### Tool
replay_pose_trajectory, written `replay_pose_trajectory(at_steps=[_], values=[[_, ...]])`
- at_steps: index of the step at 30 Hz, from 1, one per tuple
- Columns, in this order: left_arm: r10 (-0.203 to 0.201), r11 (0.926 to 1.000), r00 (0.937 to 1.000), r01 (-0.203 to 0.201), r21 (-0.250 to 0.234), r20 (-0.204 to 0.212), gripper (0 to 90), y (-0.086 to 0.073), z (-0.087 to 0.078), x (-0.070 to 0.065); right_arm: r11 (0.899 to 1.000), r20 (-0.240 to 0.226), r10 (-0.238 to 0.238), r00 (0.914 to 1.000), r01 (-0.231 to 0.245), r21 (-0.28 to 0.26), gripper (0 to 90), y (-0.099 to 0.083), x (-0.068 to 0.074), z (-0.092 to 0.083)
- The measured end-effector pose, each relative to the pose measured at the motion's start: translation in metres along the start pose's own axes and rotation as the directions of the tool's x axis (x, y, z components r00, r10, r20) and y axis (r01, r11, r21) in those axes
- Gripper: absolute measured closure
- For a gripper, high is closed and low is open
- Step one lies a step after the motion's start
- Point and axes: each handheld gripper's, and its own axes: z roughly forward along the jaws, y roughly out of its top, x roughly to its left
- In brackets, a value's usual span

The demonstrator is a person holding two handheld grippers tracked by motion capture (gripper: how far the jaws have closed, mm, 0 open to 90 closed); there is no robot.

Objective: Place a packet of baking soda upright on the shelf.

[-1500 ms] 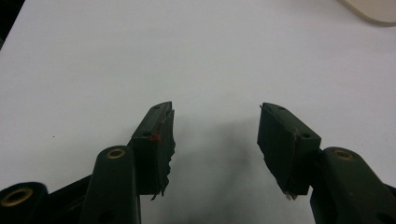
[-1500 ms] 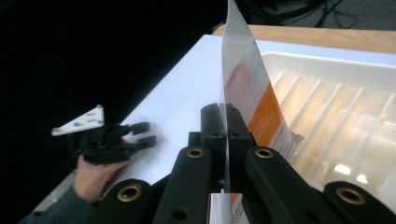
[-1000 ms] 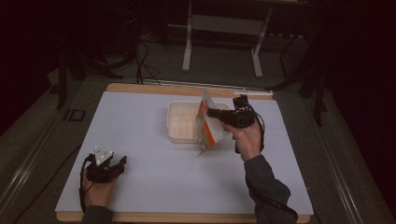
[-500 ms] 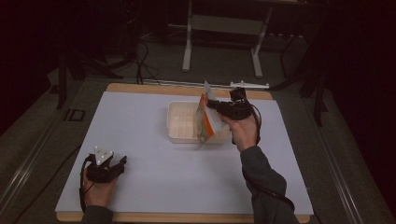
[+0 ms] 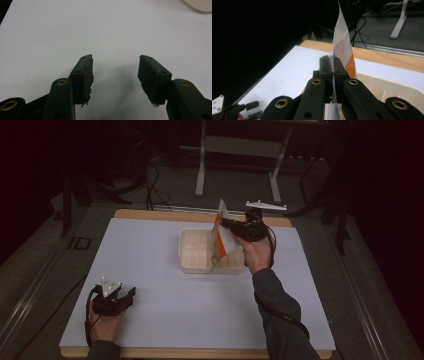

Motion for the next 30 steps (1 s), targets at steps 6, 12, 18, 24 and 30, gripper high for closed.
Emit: replay_pose_trajectory(at_steps=[6, 12, 18, 24, 30], values=[[-0.002, 1.0, 1.0, 0.002, 0.002, 0.002, 45.4, 0.0, 0.0, 0.0, 1.0, 0.001, -0.001, 1.0, 0.001, -0.027, 90.0, 0.002, -0.003, 0.007], [-0.004, 1.0, 1.0, 0.004, -0.001, 0.003, 45.4, 0.0, 0.0, 0.001, 0.998, 0.032, -0.05, 0.9983, 0.051, -0.03, 90.0, 0.007, -0.001, 0.018], [-0.005, 1.0, 1.0, 0.005, -0.003, 0.004, 45.1, 0.0, -0.001, 0.001, 0.997, 0.031, -0.071, 0.997, 0.073, -0.035, 90.0, 0.006, 0.003, 0.025], [-0.003, 1.0, 1.0, 0.003, -0.004, 0.004, 45.1, 0.0, -0.001, 0.001, 0.993, 0.038, -0.117, 0.9924, 0.118, -0.008, 90.0, -0.002, 0.008, 0.031], [-0.002, 1.0, 1.0, 0.002, -0.003, 0.002, 45.1, 0.0, 0.0, 0.0, 0.994, 0.028, -0.109, 0.9937, 0.109, 0.004, 90.0, -0.011, 0.008, 0.033]])
